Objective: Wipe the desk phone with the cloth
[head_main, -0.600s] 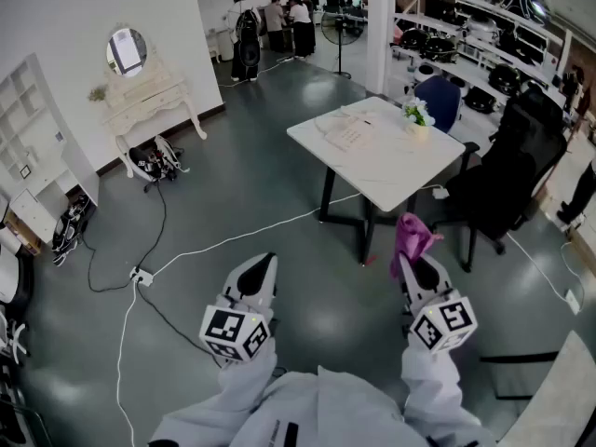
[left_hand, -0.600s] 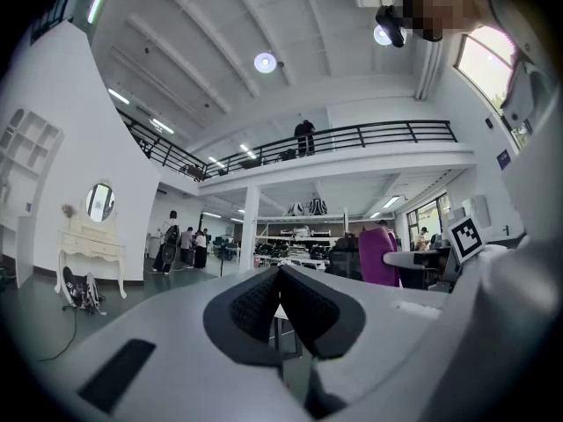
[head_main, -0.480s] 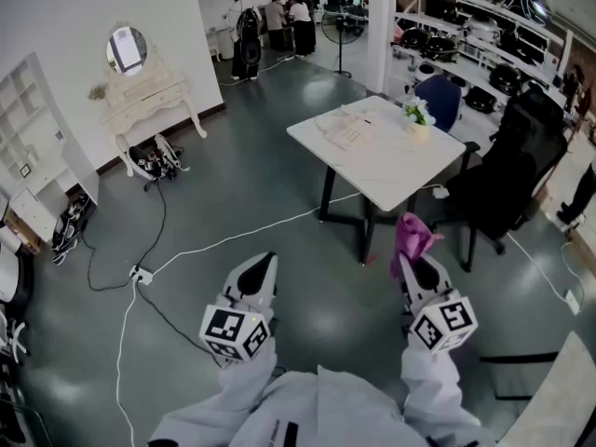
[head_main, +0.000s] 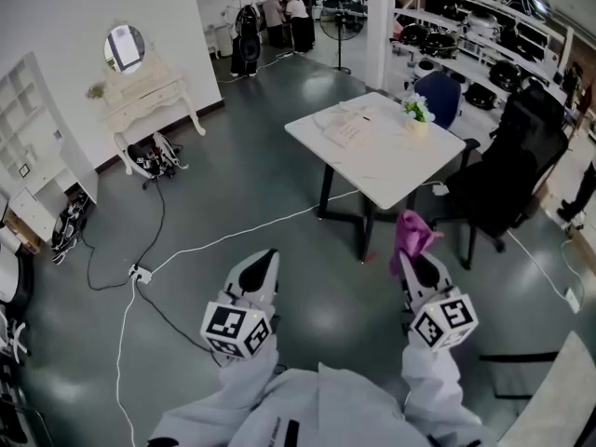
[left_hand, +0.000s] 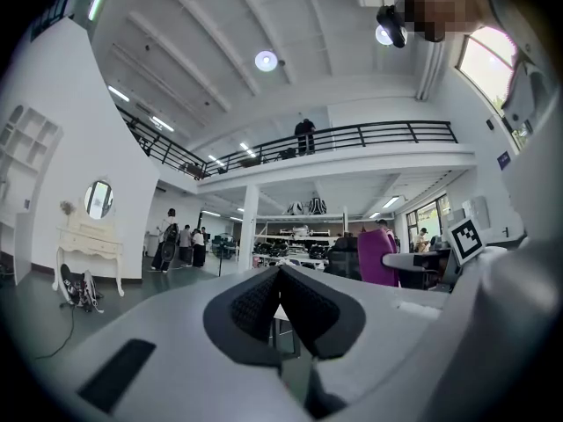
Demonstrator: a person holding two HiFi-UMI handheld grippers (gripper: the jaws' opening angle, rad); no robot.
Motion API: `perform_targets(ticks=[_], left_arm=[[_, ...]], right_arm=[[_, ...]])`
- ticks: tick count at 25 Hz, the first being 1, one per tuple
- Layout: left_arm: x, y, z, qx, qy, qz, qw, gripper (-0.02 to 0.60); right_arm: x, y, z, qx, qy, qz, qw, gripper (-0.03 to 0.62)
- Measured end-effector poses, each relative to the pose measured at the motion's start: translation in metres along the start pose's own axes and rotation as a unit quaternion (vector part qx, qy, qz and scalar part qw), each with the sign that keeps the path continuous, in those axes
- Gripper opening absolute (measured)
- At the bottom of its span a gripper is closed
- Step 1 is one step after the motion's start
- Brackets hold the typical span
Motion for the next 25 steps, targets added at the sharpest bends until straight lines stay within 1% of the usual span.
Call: perform_targets(ticks=[11,18,25], left_arm=[[0.017,-0.006,0.009,-0.005,0.007,-0.002,1.0,-0.003],[0.032,-0.01,-0.002,-0.006,0.021,-0.013,0.9997,-0.002],[0.072,-0.025,-0.019,-0.011,0.025,-0.03,0.9992,-0.002]], right_arm=[[0.006,-0.003,0.025,0.008,0.001,0.002,1.0,0.038],[0.028,-0.007,0.039,0.018,0.006,0.0,1.0,0.038],[0.064,-0.022,0.067,0.028,0.005,-0.003,1.0,0.038]])
Point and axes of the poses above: the fingertips, and each gripper's own axes: x forward along the fingers, z to its right, y out of its top, the point moved 5 cm from there along -x, backward along the fingers, and after that the axes turned 10 degrees about y, right-handed, at the moved point
